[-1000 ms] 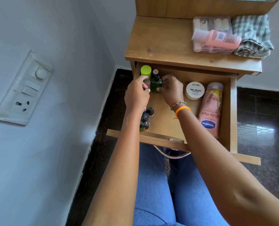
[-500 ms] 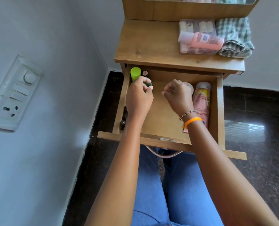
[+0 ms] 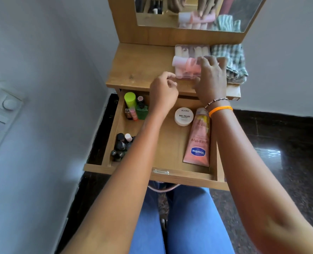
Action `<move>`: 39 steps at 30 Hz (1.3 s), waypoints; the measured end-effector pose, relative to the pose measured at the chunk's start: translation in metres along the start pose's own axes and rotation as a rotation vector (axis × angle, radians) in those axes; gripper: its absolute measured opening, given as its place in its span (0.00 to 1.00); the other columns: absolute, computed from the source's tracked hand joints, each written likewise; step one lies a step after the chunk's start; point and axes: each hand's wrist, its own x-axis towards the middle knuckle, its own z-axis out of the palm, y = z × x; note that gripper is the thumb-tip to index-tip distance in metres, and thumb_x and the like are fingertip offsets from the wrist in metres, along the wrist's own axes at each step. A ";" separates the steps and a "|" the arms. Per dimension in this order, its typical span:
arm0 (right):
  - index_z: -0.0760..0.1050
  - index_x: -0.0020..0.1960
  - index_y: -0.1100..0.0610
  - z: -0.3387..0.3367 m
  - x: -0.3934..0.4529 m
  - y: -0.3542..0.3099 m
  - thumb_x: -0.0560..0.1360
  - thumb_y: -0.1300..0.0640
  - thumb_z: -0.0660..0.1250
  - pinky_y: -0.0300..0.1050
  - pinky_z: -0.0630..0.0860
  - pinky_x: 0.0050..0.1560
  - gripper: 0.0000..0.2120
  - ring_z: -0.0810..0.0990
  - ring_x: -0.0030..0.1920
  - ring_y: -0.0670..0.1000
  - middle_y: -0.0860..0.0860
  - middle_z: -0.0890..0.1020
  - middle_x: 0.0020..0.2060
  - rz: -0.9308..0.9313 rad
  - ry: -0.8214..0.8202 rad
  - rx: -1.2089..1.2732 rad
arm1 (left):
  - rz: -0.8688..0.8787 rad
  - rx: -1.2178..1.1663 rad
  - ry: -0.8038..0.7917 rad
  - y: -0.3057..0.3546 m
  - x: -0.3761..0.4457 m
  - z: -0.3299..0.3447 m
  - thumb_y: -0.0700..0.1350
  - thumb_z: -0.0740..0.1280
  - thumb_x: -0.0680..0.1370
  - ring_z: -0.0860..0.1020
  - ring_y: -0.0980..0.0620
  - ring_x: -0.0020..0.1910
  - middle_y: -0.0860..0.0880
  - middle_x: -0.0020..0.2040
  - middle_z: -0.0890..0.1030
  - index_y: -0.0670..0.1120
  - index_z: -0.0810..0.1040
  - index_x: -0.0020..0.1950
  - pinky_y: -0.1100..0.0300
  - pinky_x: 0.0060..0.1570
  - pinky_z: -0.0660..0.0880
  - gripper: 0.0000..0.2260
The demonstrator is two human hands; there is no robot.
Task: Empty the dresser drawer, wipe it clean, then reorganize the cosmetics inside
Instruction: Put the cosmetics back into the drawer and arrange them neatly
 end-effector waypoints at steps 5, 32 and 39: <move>0.72 0.62 0.60 0.000 0.005 0.004 0.72 0.67 0.61 0.46 0.61 0.60 0.19 0.68 0.60 0.61 0.57 0.76 0.56 -0.020 -0.007 -0.005 | -0.101 -0.031 0.038 0.008 0.015 0.005 0.34 0.57 0.77 0.77 0.48 0.50 0.44 0.51 0.81 0.41 0.77 0.57 0.60 0.48 0.72 0.13; 0.67 0.57 0.67 -0.014 -0.031 0.006 0.81 0.58 0.53 0.41 0.59 0.43 0.12 0.70 0.55 0.59 0.63 0.76 0.53 0.343 0.019 0.472 | -0.680 -0.510 -0.181 0.063 0.047 -0.006 0.34 0.57 0.80 0.73 0.53 0.40 0.43 0.65 0.74 0.42 0.72 0.55 0.59 0.55 0.71 0.08; 0.67 0.57 0.67 -0.013 -0.031 0.010 0.81 0.58 0.54 0.41 0.61 0.45 0.12 0.70 0.55 0.59 0.63 0.76 0.52 0.362 -0.005 0.497 | -0.583 -0.494 -0.180 0.062 0.044 0.002 0.33 0.57 0.79 0.79 0.48 0.45 0.44 0.47 0.76 0.42 0.68 0.46 0.52 0.58 0.74 0.06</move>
